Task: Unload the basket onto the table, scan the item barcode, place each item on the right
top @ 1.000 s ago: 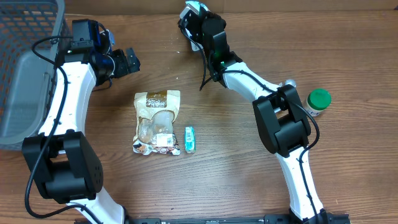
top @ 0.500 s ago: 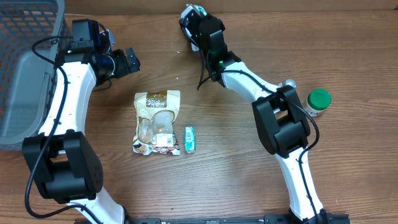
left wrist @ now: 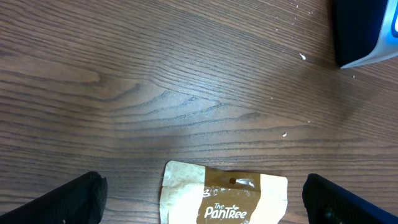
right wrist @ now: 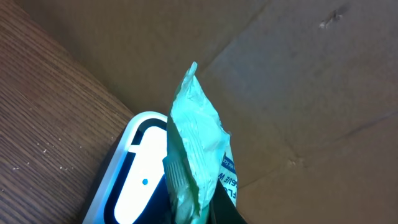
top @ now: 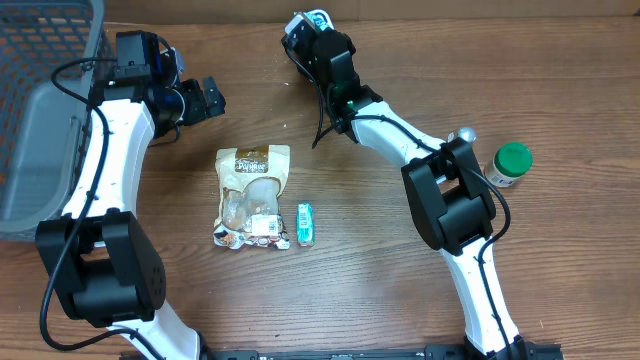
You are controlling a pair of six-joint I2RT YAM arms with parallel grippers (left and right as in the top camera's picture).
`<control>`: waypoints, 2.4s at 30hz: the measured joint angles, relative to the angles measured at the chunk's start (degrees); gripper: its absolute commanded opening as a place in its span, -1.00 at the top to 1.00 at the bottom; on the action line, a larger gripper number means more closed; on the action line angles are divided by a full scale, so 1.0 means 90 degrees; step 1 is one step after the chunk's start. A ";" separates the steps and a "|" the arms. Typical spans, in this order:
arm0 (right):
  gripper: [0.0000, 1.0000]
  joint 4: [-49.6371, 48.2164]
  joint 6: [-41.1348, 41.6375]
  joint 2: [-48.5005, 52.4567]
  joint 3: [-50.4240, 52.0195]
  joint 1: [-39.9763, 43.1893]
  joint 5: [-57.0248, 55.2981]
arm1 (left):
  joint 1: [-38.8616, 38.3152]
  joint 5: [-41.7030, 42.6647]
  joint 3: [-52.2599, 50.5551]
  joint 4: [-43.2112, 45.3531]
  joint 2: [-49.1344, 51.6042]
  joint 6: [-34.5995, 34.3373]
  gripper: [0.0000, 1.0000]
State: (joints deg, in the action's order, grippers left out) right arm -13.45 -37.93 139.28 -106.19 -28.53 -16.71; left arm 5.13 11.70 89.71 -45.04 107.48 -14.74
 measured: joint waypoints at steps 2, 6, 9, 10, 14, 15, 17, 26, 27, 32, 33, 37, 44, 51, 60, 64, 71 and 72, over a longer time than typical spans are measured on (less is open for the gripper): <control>0.93 0.0075 0.0075 -0.0041 0.0000 0.0000 0.0005 | 0.0000 0.0000 0.0000 0.0000 0.0000 0.0000 -0.99; 0.93 0.0678 0.0500 -0.0364 0.0010 0.0002 0.0073 | 0.0000 0.0000 0.0000 0.0000 0.0000 0.0000 -0.99; 0.93 0.1447 0.0935 -0.0816 0.0019 0.0012 0.0187 | 0.0000 0.0000 0.0000 0.0000 0.0000 0.0000 -0.99; 0.93 0.1785 0.1086 -0.1013 0.0027 0.0024 0.0255 | 0.0000 0.0000 0.0000 0.0002 0.0000 0.0000 -0.99; 0.93 0.3174 0.1702 -0.1804 0.0017 0.0138 0.0772 | 0.0000 -0.0002 0.0000 0.0000 0.0000 0.0002 -0.99; 0.93 0.3677 0.1882 -0.2001 0.0017 0.0187 0.0954 | 0.0000 0.0000 0.0000 0.0002 0.0000 0.0002 -0.99; 0.93 0.4473 0.2183 -0.2271 0.0010 0.0289 0.1326 | 0.0000 -0.0002 0.0000 0.0000 0.0000 0.0000 -0.99; 0.93 0.8034 0.3002 -0.2419 0.0029 0.0712 0.3089 | 0.0000 -0.0002 0.0000 0.0000 0.0000 0.0000 -0.99; 0.93 0.8320 0.3011 -0.2419 0.0027 0.0726 0.3189 | 0.0000 0.0000 0.0000 0.0002 0.0000 0.0002 -0.99; 0.92 0.9088 0.2948 -0.2419 0.0061 0.0746 0.3449 | 0.0000 0.0000 0.0000 0.0000 0.0000 0.0000 -0.99; 0.92 0.9117 0.2929 -0.2419 0.0095 0.0746 0.3475 | 0.0000 0.0000 0.0000 0.0000 0.0000 0.0002 -0.99; 0.91 0.9102 0.2890 -0.2419 0.0357 0.0750 0.3514 | 0.0000 0.0000 0.0000 0.0000 0.0000 0.0002 -0.99; 0.74 0.8663 0.2871 -0.2419 0.1069 0.0750 0.3232 | 0.0000 0.0000 0.0000 0.0000 0.0000 0.0000 -0.99; -0.21 0.8303 0.2897 -0.2419 0.1348 0.0750 0.2713 | 0.0000 0.0000 0.0000 0.0000 0.0000 0.0000 -0.99; 0.02 0.7728 0.4335 -0.2419 0.1348 0.0750 0.1950 | 0.0000 0.0000 0.0000 0.0000 0.0000 0.0000 -0.99; 0.14 0.7730 0.5309 -0.2419 0.1348 0.0699 0.1858 | 0.0000 0.0000 0.0000 0.0000 0.0000 0.0000 -0.99; 0.34 0.7737 0.6006 -0.2409 0.1348 0.0219 0.2045 | 0.0000 0.0000 0.0000 0.0000 0.0000 0.0002 -0.99; 0.34 0.7747 0.6086 -0.2402 0.1348 0.0126 0.2069 | 0.0000 0.0000 0.0000 0.0000 0.0000 0.0000 -0.99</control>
State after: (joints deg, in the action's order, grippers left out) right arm 56.27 16.84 117.67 -94.06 -27.40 1.91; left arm 5.13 11.70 89.71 -45.04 107.48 -14.74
